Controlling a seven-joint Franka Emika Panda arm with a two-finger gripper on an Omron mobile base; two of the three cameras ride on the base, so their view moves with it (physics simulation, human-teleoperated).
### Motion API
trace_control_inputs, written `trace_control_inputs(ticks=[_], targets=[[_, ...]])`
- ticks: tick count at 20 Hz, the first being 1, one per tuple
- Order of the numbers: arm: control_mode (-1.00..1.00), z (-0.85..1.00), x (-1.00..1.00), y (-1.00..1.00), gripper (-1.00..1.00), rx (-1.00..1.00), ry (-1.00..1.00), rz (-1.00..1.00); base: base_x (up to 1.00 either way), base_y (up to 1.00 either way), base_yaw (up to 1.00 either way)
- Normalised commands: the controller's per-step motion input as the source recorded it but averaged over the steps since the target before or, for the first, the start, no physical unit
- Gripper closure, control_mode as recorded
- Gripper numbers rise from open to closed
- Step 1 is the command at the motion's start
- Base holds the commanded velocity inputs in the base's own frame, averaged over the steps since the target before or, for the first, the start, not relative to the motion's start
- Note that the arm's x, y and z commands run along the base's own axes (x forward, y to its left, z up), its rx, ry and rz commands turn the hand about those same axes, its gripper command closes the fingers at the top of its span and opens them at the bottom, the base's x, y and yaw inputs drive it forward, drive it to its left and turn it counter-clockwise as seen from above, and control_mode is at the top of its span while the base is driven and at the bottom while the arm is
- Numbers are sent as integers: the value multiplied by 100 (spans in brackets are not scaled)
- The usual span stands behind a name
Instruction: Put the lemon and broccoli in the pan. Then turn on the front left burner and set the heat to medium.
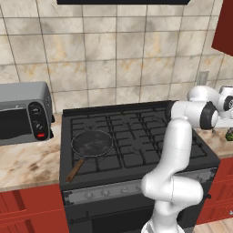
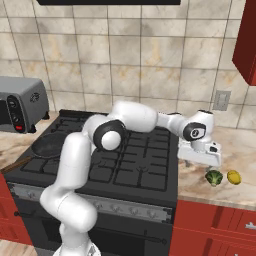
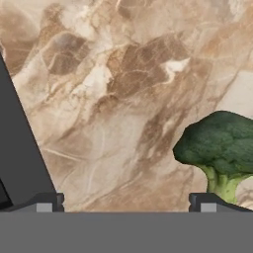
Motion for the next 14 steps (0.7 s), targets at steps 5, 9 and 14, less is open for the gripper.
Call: trace_control_inputs(ticks=[5, 9, 14], targets=[[-100, -12, 0, -6, -100, 0, 0, 0, 0, 0, 0], [-100, -8, 0, -19, -100, 0, -2, 0, 0, 0, 0], [-100, -1, 1, -25, -100, 0, -2, 0, 0, 0, 0]])
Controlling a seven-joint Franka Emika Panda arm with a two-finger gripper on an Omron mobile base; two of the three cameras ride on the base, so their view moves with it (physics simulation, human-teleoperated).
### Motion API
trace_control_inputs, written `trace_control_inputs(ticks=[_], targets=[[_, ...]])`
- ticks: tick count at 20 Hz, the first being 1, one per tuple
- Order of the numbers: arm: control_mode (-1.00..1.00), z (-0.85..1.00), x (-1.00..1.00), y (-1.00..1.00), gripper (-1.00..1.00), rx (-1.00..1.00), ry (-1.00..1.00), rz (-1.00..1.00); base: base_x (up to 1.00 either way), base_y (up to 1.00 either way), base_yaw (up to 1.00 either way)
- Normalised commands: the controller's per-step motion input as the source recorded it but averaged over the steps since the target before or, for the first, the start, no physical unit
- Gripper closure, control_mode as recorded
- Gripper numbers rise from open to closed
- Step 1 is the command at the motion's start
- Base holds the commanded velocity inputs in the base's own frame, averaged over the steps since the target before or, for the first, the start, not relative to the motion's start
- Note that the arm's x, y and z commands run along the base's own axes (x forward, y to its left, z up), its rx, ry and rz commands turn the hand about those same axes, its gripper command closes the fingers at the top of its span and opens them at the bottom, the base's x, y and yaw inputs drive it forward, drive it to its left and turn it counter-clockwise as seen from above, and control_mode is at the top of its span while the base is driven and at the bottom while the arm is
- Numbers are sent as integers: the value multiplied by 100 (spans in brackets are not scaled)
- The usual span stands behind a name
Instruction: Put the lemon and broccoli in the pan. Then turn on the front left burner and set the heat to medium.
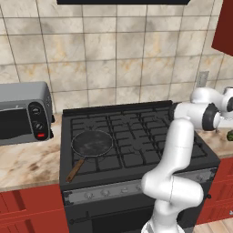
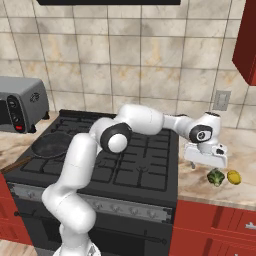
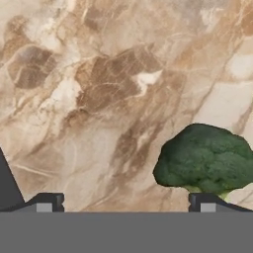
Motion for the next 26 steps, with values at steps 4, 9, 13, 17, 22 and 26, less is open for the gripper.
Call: trace_control_inputs(ticks=[4, 9, 13, 17, 22, 26], targets=[[-100, 0, 7, -25, -100, 2, -7, 0, 0, 0, 0], [-100, 0, 0, -21, -100, 3, -8, 0, 0, 0, 0], [-100, -1, 0, -24, -100, 2, -11, 0, 0, 0, 0], [-100, -6, -3, -21, -100, 2, -15, 0, 0, 0, 0], [-100, -15, -8, -11, -100, 0, -18, 0, 0, 0, 0], [-100, -10, -23, -14, -100, 0, -15, 0, 0, 0, 0]])
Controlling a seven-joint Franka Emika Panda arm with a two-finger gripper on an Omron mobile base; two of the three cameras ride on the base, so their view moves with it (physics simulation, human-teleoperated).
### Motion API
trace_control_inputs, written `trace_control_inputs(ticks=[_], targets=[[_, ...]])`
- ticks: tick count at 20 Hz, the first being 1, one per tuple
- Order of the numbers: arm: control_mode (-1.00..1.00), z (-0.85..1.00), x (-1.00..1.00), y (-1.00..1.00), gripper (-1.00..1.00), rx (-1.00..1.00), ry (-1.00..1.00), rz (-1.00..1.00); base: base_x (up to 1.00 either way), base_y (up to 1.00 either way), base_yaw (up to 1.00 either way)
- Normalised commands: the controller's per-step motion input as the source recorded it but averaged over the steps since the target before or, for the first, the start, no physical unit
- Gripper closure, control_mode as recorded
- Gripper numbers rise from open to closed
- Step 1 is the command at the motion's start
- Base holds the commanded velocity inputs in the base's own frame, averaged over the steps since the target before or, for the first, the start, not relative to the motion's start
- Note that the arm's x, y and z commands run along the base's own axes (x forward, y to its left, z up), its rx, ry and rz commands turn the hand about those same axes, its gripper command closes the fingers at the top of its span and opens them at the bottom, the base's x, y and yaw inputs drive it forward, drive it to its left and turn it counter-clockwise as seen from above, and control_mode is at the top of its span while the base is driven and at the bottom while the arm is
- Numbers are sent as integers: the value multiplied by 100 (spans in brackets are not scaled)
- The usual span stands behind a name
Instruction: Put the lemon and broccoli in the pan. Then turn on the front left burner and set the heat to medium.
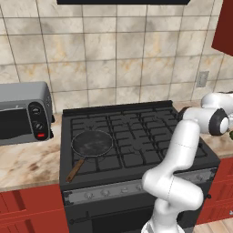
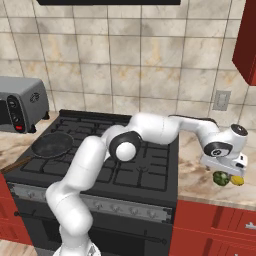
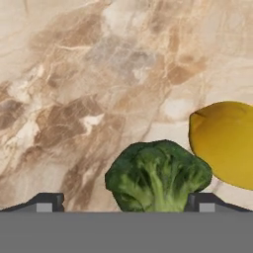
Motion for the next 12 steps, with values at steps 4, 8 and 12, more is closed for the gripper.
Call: trace_control_inputs(ticks=[4, 8, 12], targets=[[-100, 0, -34, -11, -100, 0, -3, 0, 0, 0, 0], [-100, 0, -8, -5, -100, 0, 0, 0, 0, 0, 0], [-100, -4, 0, 0, -100, 0, 0, 0, 0, 0, 0]])
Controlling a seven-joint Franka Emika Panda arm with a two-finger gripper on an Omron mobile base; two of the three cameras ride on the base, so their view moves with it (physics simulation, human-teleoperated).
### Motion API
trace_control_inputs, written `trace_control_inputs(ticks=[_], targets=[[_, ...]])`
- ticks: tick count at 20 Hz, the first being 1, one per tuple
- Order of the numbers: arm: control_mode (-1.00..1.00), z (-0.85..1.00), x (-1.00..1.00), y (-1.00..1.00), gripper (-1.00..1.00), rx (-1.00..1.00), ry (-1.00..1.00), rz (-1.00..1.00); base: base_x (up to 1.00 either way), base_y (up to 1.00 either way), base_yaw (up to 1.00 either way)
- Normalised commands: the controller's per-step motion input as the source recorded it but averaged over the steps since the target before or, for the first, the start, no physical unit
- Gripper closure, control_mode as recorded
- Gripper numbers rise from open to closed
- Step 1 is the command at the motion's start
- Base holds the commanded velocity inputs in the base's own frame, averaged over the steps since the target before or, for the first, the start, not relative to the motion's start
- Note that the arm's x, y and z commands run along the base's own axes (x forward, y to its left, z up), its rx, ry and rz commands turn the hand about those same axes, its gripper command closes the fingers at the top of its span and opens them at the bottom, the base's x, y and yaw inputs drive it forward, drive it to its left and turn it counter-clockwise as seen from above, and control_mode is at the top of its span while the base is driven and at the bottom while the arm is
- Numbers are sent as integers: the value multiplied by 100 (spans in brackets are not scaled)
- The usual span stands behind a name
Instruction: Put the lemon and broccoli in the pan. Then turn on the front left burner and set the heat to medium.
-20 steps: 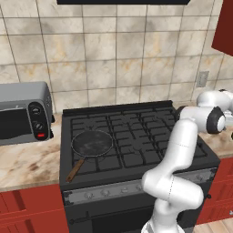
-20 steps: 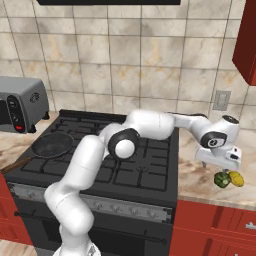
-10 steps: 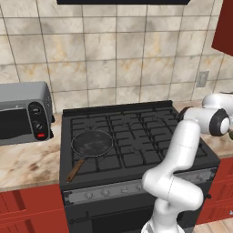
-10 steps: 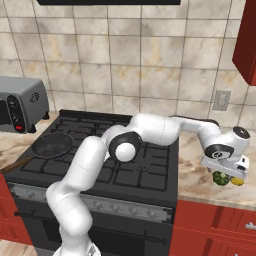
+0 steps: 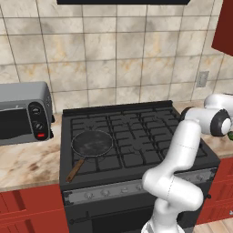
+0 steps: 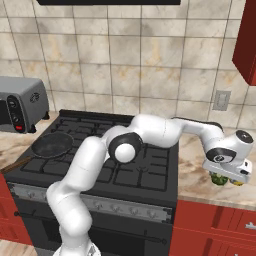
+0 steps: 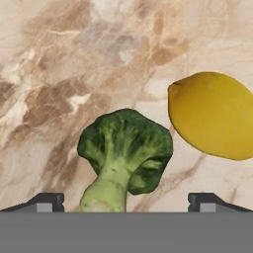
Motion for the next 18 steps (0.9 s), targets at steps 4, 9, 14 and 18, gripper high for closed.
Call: trace_control_inputs(ticks=[4, 9, 14, 18], targets=[[-100, 0, 6, 0, -100, -1, 0, 0, 0, 0, 0], [-100, -1, 7, 0, -100, 0, 0, 0, 0, 0, 0], [-100, -23, 11, 0, -100, 0, -2, 0, 0, 0, 0], [-100, -29, 9, 0, -100, 0, -2, 0, 0, 0, 0]])
